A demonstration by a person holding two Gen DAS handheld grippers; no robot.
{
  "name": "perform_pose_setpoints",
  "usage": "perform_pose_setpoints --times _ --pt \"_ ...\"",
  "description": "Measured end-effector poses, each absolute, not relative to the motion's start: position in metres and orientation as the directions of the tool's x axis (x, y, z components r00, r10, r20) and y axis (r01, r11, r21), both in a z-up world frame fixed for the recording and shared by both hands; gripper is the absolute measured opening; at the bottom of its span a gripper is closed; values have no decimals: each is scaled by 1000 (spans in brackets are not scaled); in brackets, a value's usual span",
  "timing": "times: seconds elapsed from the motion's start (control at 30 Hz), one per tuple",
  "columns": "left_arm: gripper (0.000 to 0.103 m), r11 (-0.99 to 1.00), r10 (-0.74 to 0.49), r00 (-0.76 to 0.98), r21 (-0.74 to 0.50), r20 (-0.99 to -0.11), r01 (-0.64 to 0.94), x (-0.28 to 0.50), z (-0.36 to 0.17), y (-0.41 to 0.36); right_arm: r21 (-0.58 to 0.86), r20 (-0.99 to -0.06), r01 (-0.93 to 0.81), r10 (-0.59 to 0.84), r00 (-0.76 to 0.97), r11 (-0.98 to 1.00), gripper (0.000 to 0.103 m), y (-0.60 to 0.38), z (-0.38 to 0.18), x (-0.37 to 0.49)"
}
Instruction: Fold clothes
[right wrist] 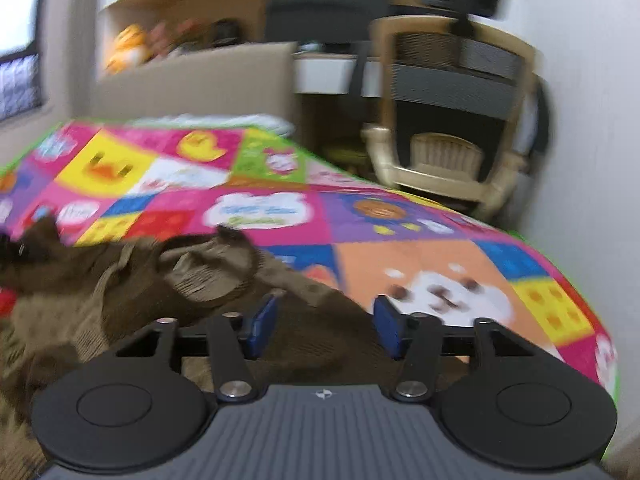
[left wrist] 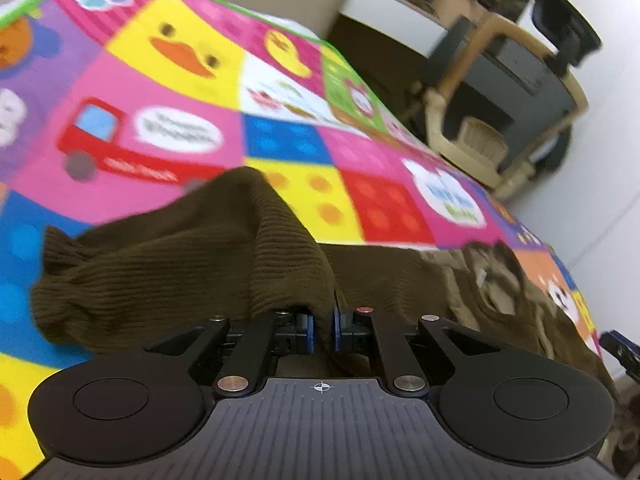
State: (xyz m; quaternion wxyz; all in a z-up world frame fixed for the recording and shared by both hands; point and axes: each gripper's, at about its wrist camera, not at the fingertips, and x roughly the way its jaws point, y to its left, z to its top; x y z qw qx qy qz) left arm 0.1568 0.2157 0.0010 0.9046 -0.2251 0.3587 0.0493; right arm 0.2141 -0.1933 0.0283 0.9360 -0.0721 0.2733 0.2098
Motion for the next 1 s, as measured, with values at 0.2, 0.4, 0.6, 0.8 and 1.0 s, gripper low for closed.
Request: perform_pose_setpoints --times 0.2,0.4,0.6,0.8,1.0 --pt "20 909 -62 744 -345 -666 -233 143 -1 219 226 -627 -582 574 527 781 34 -110 29 265" --pt "38 879 -153 767 -441 -623 -182 138 -7 229 328 -756 -622 592 278 711 52 -35 -7 313" --pt "44 844 -205 778 -509 -594 -166 139 -15 241 299 -647 -594 616 449 747 44 7 18 329" --pt "45 845 -192 753 -497 -629 -200 141 -27 246 160 -674 -593 526 518 789 48 16 14 340" --pt "58 863 -192 756 -475 -625 -173 132 -15 239 -9 -555 -517 426 715 856 54 -72 60 319"
